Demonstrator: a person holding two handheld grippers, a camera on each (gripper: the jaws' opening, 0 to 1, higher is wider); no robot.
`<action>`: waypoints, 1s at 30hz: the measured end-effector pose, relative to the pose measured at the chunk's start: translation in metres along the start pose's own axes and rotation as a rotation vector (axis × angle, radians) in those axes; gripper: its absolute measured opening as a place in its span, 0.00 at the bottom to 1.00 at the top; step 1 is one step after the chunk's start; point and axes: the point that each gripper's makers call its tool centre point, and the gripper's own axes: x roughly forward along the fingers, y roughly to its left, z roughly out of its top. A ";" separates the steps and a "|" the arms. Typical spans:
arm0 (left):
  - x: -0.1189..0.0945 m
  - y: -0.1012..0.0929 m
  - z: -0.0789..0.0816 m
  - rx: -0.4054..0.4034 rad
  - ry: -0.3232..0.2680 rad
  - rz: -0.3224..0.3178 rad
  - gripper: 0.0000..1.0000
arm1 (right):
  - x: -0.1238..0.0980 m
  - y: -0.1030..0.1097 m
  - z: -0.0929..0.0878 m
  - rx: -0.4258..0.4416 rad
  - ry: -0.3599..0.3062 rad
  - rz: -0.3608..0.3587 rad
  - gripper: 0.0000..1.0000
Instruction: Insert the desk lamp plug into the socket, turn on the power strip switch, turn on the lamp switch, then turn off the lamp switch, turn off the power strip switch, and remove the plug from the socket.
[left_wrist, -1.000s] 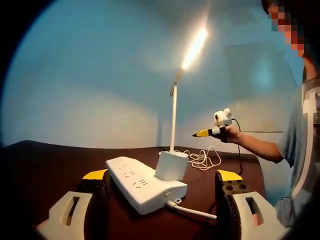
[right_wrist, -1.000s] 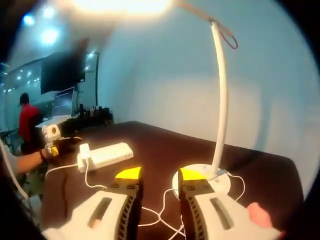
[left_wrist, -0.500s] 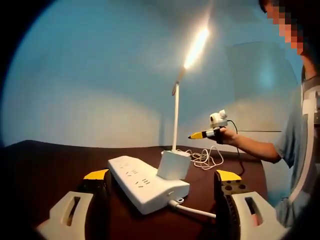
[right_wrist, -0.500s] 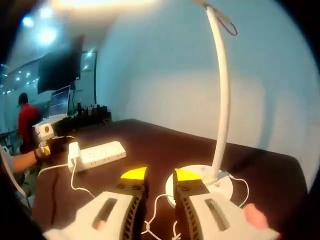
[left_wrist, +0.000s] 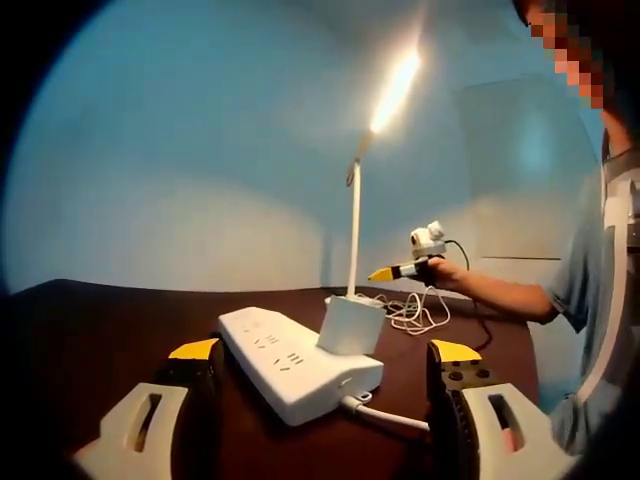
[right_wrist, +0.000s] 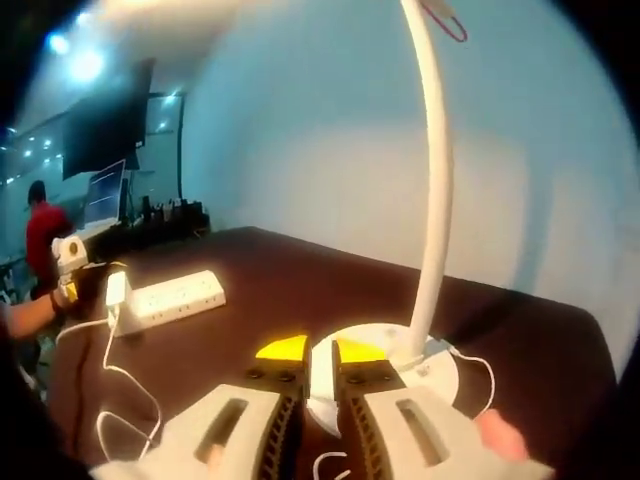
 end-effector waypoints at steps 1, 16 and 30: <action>0.000 0.000 0.000 0.000 0.000 0.000 0.79 | 0.001 -0.002 -0.001 0.001 0.001 -0.003 0.11; 0.001 0.001 -0.003 0.002 0.017 0.007 0.79 | 0.018 -0.015 -0.018 -0.003 0.038 -0.026 0.07; 0.002 0.001 -0.004 0.005 0.019 0.015 0.78 | 0.024 -0.016 -0.027 0.030 0.018 -0.043 0.04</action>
